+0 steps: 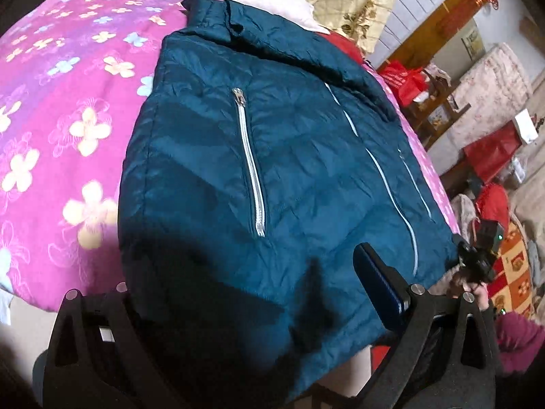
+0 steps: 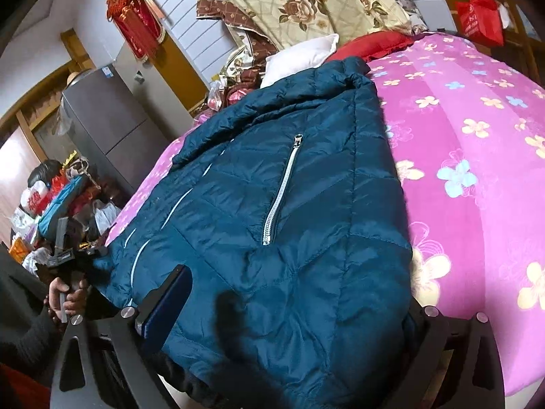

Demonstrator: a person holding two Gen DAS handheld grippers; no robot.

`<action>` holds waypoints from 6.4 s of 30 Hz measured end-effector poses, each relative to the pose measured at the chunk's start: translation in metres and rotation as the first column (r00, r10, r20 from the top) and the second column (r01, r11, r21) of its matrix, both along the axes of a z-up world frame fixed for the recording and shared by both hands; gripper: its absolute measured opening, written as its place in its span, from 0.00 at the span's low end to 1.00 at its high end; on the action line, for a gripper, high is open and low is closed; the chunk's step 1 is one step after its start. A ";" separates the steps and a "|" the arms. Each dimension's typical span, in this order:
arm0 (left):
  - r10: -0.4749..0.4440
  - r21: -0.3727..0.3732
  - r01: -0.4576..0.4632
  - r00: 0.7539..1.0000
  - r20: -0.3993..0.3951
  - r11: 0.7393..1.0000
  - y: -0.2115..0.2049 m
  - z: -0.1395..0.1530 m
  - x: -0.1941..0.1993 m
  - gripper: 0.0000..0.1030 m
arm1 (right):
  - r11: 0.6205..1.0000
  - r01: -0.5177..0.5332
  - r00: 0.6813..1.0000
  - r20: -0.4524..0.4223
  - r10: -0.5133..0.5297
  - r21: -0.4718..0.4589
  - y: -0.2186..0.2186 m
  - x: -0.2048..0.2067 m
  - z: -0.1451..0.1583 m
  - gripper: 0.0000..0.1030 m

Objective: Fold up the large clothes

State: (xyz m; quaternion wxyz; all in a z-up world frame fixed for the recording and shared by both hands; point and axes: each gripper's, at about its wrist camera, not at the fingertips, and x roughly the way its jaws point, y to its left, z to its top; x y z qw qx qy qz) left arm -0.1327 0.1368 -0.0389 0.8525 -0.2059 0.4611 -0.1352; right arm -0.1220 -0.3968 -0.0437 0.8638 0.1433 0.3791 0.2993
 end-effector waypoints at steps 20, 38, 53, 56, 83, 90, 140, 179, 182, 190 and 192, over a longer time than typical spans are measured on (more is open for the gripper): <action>0.210 0.250 -0.224 0.974 0.080 0.942 -0.003 -0.003 -0.019 0.77 | 0.996 0.068 0.995 -0.072 -0.063 0.059 -0.010 0.011 -0.008 0.46; 0.218 0.197 -0.240 0.968 0.127 0.950 -0.002 -0.005 -0.020 0.79 | 0.992 0.092 0.996 0.024 -0.090 -0.083 0.003 0.005 -0.008 0.30; 0.296 0.090 -0.301 0.953 0.069 0.949 0.019 -0.003 -0.025 0.11 | 0.987 0.105 0.994 0.053 -0.100 -0.125 0.015 -0.004 0.007 0.14; 0.294 0.111 -0.305 0.950 0.108 0.946 0.017 0.013 -0.034 0.08 | 0.981 0.133 0.986 0.119 -0.117 -0.140 0.018 -0.020 0.025 0.10; 0.408 0.469 -0.424 0.902 0.143 0.775 -0.015 0.044 -0.066 0.09 | 0.975 0.182 0.977 0.138 -0.164 -0.127 0.010 -0.079 0.045 0.10; 0.408 0.485 -0.419 0.903 0.134 0.768 -0.014 0.040 -0.062 0.09 | 0.971 0.192 0.975 0.143 -0.172 -0.143 0.013 -0.080 0.045 0.10; 0.405 0.497 -0.412 0.905 0.129 0.764 -0.018 0.037 -0.062 0.09 | 0.969 0.201 0.973 0.143 -0.181 -0.143 0.013 -0.081 0.044 0.10; 0.432 0.375 -0.509 0.859 0.275 0.775 0.000 0.082 -0.123 0.09 | 0.979 0.159 0.958 0.260 -0.122 -0.127 0.004 -0.115 0.086 0.10; 0.451 0.345 -0.536 0.841 0.298 0.771 0.006 0.096 -0.134 0.09 | 0.984 0.155 0.947 0.297 -0.122 -0.090 -0.003 -0.120 0.107 0.10; 0.502 0.303 -0.641 0.754 0.424 0.705 0.025 0.147 -0.153 0.06 | 0.987 0.158 0.916 0.377 -0.141 -0.016 -0.020 -0.125 0.142 0.10; 0.484 0.278 -0.595 0.790 0.377 0.754 0.029 0.143 -0.144 0.06 | 0.987 0.161 0.923 0.352 -0.154 0.009 -0.024 -0.118 0.135 0.10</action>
